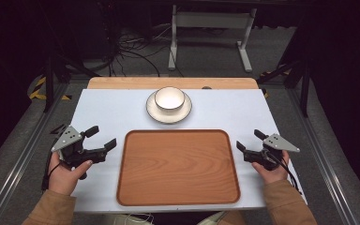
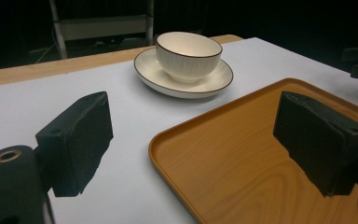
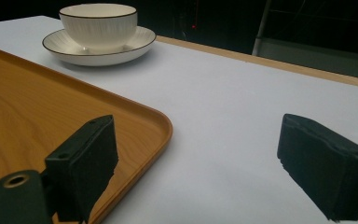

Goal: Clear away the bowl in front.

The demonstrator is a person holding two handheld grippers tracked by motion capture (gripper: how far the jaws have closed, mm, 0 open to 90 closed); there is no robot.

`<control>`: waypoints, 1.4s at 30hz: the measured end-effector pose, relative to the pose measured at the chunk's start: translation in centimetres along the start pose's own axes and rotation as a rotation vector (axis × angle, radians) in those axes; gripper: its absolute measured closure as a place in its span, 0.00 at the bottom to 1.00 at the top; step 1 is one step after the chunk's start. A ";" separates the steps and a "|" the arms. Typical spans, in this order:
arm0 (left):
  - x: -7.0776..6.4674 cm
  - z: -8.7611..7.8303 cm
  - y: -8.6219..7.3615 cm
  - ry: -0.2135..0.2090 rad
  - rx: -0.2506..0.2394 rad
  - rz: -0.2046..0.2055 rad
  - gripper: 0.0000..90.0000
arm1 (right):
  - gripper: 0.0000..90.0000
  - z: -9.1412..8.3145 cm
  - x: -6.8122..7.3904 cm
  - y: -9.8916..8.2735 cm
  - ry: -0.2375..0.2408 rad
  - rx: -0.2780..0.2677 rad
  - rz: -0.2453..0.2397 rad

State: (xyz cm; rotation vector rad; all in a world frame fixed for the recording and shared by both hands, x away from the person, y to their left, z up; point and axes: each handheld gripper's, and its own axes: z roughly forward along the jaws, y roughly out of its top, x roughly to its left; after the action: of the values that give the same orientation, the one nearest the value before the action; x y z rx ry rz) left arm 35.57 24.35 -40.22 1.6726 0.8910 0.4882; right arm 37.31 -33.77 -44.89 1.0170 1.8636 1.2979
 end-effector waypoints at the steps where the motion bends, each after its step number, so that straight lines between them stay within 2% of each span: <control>1: 0.0 0.1 0.2 -0.003 0.005 0.004 0.14 | 0.14 0.0 0.0 0.0 0.002 0.000 -0.001; 12: -0.1 2.9 2.4 -0.041 0.037 0.036 0.14 | 0.14 0.1 0.0 0.0 -0.001 0.005 0.004; 24: -0.3 6.0 4.3 -0.095 0.062 0.020 0.14 | 0.14 0.1 0.0 -0.1 -0.006 0.009 0.006; 29: -0.1 7.2 5.0 -0.099 0.056 0.013 0.14 | 0.14 0.1 0.0 -0.1 -0.006 0.008 0.004; 34: -0.1 8.4 5.7 -0.091 0.054 0.037 0.14 | 0.14 0.1 0.0 -0.1 -0.006 0.008 0.005; 38: -0.1 9.1 6.0 -0.099 0.062 0.041 0.14 | 0.14 0.1 0.0 -0.1 -0.006 0.009 0.006; 40: -0.2 9.8 6.4 -0.119 0.070 0.023 0.14 | 0.14 0.1 0.0 -0.1 -0.007 0.007 0.007; 42: -0.1 10.1 6.6 -0.121 0.065 0.026 0.14 | 0.14 0.1 0.0 -0.1 -0.008 0.009 0.005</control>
State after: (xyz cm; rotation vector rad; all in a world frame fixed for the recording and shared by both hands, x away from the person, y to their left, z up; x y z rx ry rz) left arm 44.71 17.21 -36.92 1.7553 0.8045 0.3751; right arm 37.37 -33.73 -44.99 1.0303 1.8635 1.2878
